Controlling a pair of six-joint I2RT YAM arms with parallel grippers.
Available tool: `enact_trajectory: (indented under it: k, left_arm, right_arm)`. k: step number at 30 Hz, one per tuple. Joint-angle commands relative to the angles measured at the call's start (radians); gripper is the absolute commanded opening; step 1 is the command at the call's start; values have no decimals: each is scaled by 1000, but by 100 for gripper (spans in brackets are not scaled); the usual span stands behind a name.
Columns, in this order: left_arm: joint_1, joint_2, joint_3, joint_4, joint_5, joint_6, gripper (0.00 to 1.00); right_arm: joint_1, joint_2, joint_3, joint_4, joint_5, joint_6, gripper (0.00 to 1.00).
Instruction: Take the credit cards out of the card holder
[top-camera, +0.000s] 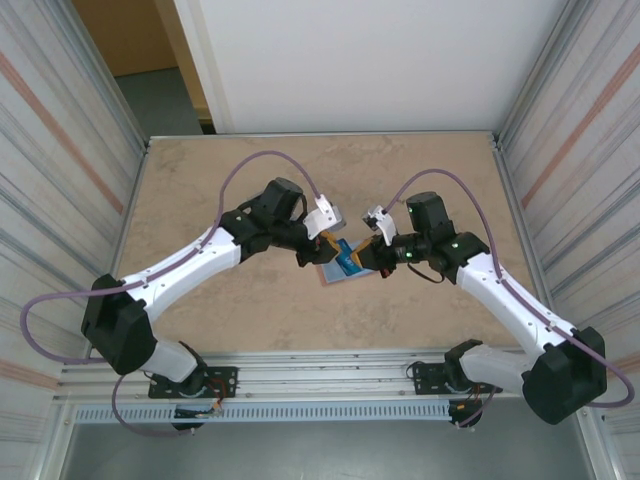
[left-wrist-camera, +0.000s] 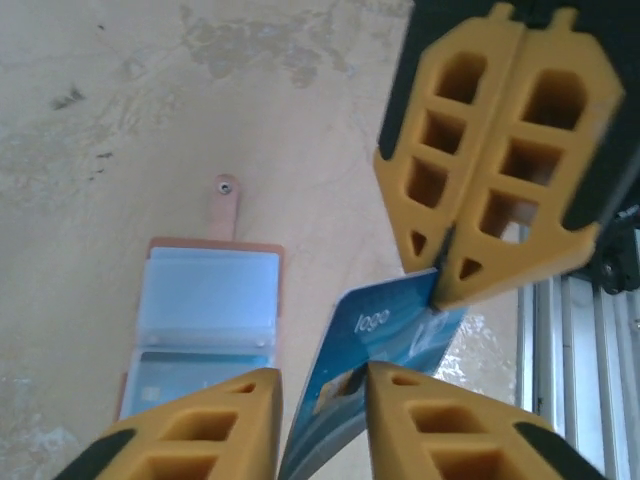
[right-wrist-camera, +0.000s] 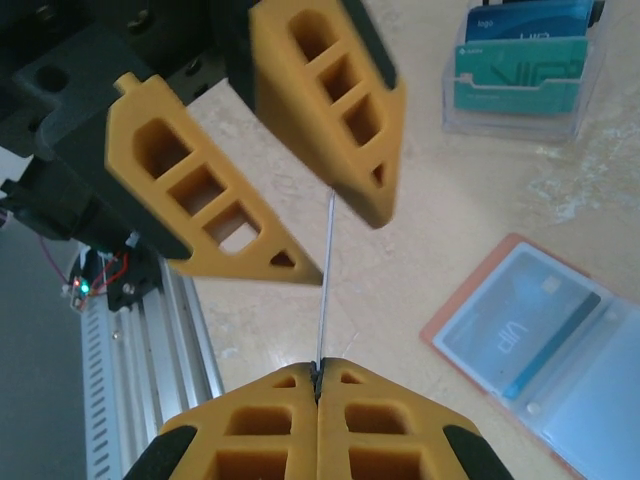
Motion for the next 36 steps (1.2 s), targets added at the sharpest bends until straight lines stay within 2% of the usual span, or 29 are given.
enact_trajectory:
  k: [1, 3, 8, 9, 13, 15, 17, 22, 25, 29, 36]
  left_arm:
    - [-2, 10, 29, -14, 103, 25, 12]
    - [-2, 7, 23, -13, 111, 24, 0]
    - [-2, -19, -15, 45, 100, -20, 0]
    - [-2, -28, -31, 64, 98, -33, 0]
    - [-1, -78, -91, 141, 51, -94, 0]
    - [-1, -109, -122, 171, 3, -130, 0]
    - [2, -147, -162, 209, -39, -174, 0]
    - [17, -264, -304, 409, -144, -366, 0]
    - [40, -325, -390, 535, -201, -528, 0]
    - [50, -368, -476, 706, -181, -674, 0]
    - [50, -365, -491, 809, -104, -775, 0]
  right_arm:
    - [18, 11, 47, -7, -60, -43, 0]
    - [19, 14, 49, -1, -60, -41, 0]
    - [14, 16, 39, 40, -36, -7, 5]
    - [11, 16, 33, 54, -24, 9, 10]
    - [-26, 12, -5, 126, -11, 82, 43]
    - [-65, -1, -35, 183, -44, 133, 55]
    - [-101, -25, -77, 263, -68, 194, 62]
    - [-136, -96, -209, 508, -59, 359, 70]
    - [-134, -113, -297, 710, -61, 483, 73]
    - [-112, -76, -357, 931, -63, 616, 73]
    - [-39, 67, -289, 1065, -86, 672, 72]
